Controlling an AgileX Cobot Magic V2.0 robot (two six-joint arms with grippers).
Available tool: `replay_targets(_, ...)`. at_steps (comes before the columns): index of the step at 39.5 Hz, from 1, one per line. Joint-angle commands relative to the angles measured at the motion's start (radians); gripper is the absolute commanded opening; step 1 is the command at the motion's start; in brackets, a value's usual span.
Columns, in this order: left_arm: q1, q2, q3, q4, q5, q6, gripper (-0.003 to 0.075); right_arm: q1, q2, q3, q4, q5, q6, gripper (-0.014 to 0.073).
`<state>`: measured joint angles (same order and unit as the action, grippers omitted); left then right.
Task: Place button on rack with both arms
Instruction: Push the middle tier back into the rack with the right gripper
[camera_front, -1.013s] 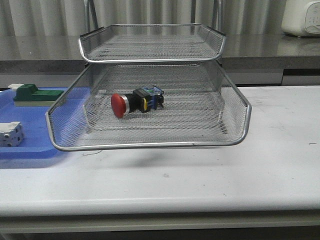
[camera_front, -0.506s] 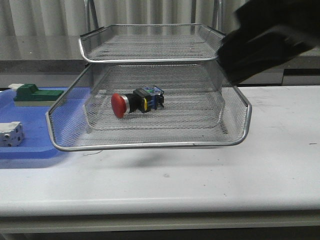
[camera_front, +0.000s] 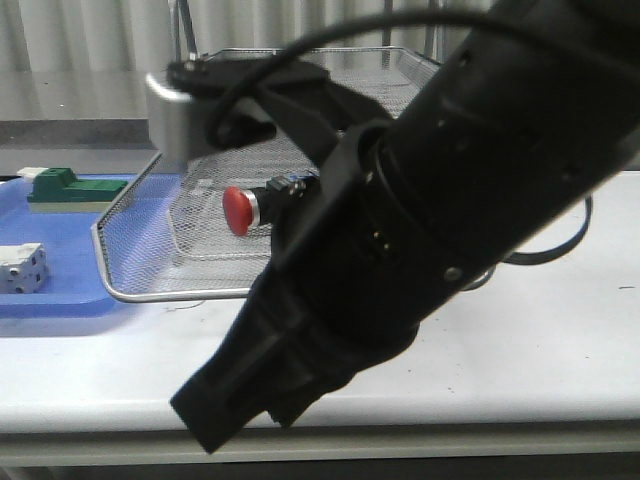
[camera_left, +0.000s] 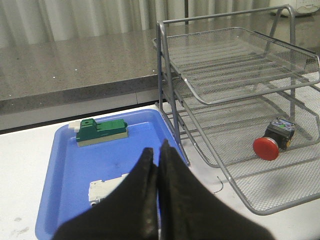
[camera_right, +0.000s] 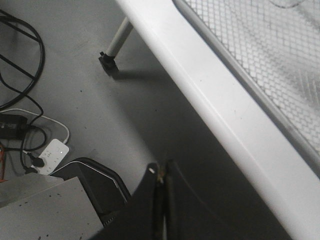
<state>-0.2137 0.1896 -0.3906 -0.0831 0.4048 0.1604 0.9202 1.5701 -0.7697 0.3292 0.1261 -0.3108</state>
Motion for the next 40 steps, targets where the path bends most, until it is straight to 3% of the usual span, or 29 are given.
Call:
replay_targets(1, 0.003, 0.010, -0.027, -0.011, -0.083, -0.010, -0.0019, -0.017, 0.014, -0.044, -0.010, -0.091, -0.012, -0.0111)
replay_targets(40, 0.003, 0.010, -0.027, -0.011, -0.083, -0.010, -0.0019, -0.217, 0.219, -0.360, -0.130, -0.064, -0.012, -0.0111)
